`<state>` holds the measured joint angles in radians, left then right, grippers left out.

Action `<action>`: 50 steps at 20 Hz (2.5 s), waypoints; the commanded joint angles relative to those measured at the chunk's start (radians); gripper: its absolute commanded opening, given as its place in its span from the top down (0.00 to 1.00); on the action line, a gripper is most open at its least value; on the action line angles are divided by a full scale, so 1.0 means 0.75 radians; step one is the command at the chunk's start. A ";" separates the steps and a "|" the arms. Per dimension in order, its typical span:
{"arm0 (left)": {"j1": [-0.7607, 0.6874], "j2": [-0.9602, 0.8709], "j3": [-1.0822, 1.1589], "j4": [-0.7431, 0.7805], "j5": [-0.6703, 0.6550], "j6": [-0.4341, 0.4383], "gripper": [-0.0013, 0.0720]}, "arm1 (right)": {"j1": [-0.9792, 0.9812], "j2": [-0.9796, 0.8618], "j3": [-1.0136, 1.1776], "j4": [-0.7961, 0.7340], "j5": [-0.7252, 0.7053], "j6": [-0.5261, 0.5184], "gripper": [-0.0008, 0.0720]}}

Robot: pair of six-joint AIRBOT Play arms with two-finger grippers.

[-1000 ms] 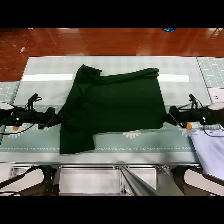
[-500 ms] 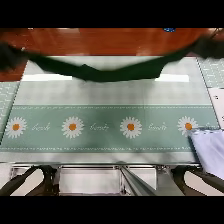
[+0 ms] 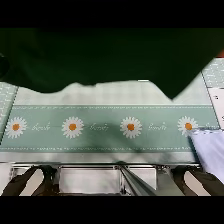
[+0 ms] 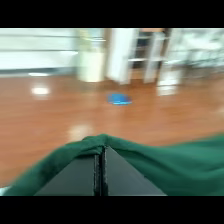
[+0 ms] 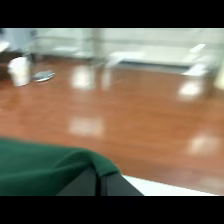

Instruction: Fold the shirts.

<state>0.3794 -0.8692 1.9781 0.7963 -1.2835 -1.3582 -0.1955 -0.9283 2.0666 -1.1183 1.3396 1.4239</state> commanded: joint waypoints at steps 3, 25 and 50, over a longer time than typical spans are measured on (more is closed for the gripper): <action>-0.159 0.215 0.028 0.464 -0.127 -0.102 0.95 | 0.002 0.229 -0.055 -0.259 0.169 0.053 0.96; -0.390 -1.103 -0.355 0.355 0.173 -0.250 0.95 | 0.008 -0.970 -0.518 0.194 -0.273 -0.134 0.96; -0.374 -1.306 -0.477 0.639 -0.432 -0.105 0.95 | -0.025 -1.382 -0.446 -0.056 0.215 -0.055 0.95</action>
<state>0.1009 -1.8477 1.6695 1.2499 -1.5867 -1.4399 -0.2268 -1.9640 1.7821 -1.1404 1.5219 1.3842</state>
